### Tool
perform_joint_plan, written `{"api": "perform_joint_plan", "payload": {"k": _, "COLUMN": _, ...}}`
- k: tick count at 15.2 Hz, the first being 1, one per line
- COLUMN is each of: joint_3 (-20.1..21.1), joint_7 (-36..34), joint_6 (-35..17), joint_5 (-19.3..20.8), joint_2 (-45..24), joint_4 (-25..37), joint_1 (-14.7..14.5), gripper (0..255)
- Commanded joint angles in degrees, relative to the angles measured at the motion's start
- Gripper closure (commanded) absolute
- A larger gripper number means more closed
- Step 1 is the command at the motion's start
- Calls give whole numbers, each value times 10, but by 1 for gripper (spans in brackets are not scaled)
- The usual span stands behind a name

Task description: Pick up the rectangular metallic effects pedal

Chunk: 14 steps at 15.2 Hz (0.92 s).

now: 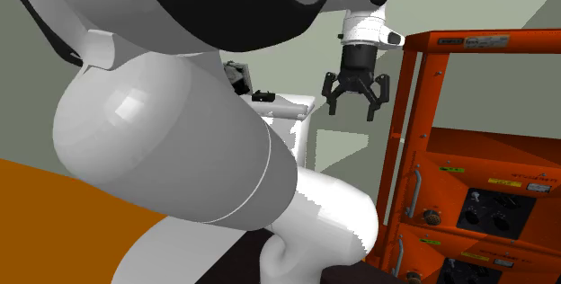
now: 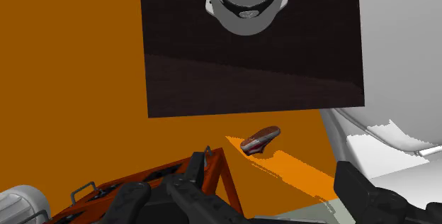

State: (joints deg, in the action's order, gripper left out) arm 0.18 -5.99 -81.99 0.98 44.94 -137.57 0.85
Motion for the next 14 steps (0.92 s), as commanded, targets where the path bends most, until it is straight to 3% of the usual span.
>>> {"api": "perform_joint_plan", "payload": {"k": 1, "joint_3": 0, "joint_7": 0, "joint_6": 0, "joint_5": 0, "joint_2": 0, "joint_4": 0, "joint_1": 0, "gripper": 0}}
{"api": "perform_joint_plan", "payload": {"k": 14, "joint_3": 146, "joint_7": -248, "joint_6": -72, "joint_5": -172, "joint_2": -87, "joint_4": 52, "joint_1": -23, "gripper": 0}}
